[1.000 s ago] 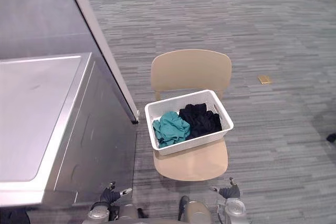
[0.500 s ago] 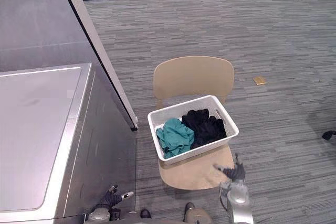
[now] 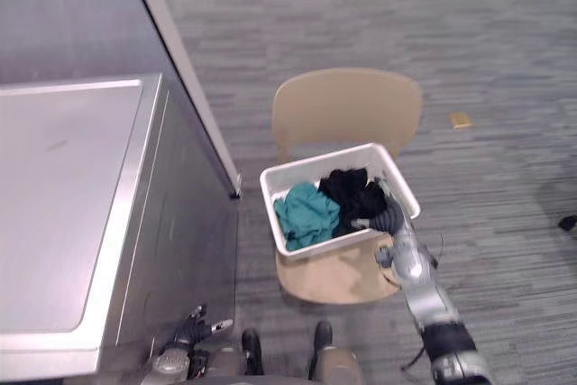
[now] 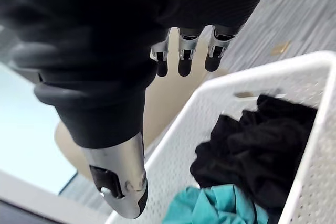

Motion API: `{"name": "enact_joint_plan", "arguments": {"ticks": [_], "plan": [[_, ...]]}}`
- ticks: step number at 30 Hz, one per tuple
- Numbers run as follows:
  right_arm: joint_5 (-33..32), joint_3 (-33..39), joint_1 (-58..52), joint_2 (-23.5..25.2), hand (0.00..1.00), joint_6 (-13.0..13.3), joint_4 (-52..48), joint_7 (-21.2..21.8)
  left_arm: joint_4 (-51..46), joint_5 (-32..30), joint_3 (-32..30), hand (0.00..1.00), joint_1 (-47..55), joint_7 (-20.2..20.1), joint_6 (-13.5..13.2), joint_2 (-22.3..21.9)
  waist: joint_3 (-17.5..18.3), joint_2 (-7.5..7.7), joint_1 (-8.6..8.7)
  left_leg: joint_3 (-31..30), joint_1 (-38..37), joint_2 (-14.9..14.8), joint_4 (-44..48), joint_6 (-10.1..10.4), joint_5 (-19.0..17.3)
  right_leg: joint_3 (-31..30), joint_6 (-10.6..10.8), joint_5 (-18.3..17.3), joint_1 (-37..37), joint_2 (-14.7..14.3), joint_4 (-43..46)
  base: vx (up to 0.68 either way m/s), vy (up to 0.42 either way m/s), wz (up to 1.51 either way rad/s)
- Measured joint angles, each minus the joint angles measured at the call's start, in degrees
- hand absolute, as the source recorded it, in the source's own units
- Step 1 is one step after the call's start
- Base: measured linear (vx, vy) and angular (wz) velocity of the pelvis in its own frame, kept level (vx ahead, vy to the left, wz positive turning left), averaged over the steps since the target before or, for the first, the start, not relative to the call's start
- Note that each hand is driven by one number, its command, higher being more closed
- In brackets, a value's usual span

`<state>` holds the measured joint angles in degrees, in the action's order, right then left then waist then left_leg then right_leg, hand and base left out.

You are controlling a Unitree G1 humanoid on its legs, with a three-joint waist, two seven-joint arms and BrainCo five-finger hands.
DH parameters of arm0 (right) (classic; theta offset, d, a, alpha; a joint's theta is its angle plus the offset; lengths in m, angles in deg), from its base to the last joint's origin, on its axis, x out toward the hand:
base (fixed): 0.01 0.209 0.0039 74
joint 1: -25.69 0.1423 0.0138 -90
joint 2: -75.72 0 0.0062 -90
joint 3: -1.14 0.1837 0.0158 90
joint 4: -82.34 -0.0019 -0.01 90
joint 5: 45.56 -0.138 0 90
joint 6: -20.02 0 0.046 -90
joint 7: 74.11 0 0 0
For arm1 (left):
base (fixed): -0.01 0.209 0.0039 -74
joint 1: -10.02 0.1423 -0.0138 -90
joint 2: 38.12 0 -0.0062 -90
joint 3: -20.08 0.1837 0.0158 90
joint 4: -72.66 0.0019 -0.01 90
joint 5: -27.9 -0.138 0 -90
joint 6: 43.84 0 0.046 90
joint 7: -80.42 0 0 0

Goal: Pick up the laundry basket with both hands and put the clothes into the washing machine.

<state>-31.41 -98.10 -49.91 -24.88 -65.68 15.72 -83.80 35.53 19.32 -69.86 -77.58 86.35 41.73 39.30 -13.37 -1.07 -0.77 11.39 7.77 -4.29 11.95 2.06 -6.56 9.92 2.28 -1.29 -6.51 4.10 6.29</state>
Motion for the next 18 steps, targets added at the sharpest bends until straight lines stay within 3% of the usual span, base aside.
{"name": "enact_joint_plan", "arguments": {"ticks": [3,10,15,16,18], "plan": [[0.33,-5.57,10.99,-2.42,0.0,0.31,8.38,0.68,-2.3,0.15,0.41,0.0,-2.3,-0.34,-1.14,-0.09,-5.0,-1.52,-1.36,-2.43,6.01,-0.73,3.93,-0.44,-0.28,2.02,-0.2,0.1,-3.84,0.04,1.94,-0.14,-0.014,0.36],[4.5,-11.77,26.9,-8.55,0.0,-0.5,21.37,0.95,-4.92,3.33,1.7,0.0,-6.31,0.1,-2.66,-0.48,-11.88,-4.03,-3.18,-5.23,15.02,-0.65,7.2,-1.78,0.79,4.39,-0.89,-0.29,-11.79,0.71,6.23,-0.08,0.004,0.2],[4.62,-16.69,34.97,-10.03,0.0,-1.2,28.12,-0.07,-5.01,5.71,1.62,0.0,-8.79,4.25,-2.59,1.43,-13.13,-4.64,-4.96,-6.75,22.24,-0.09,8.37,-1.81,2.12,5.72,-1.74,-1.59,-19.73,2.08,10.88,-0.04,-0.001,0.21],[4.78,-17.27,36.35,-9.92,1.0,-1.26,28.12,-0.2,-4.99,5.86,1.47,0.0,-9.36,4.56,-2.29,1.39,-13.99,-4.72,-5.09,-7.14,23.23,0.17,8.05,-1.73,2.75,6.21,-1.9,-2.05,-21.05,2.32,12.0,-0.04,-0.027,0.31],[5.69,-18.95,37.79,-9.8,1.0,-1.52,28.12,-0.29,-5.04,6.35,1.52,0.0,-10.1,5.31,-2.04,1.39,-14.56,-4.81,-6.07,-7.95,24.75,0.41,8.0,-1.44,3.21,7.17,-2.11,-2.89,-22.68,3.03,13.51,-0.04,-0.041,0.32]]}}
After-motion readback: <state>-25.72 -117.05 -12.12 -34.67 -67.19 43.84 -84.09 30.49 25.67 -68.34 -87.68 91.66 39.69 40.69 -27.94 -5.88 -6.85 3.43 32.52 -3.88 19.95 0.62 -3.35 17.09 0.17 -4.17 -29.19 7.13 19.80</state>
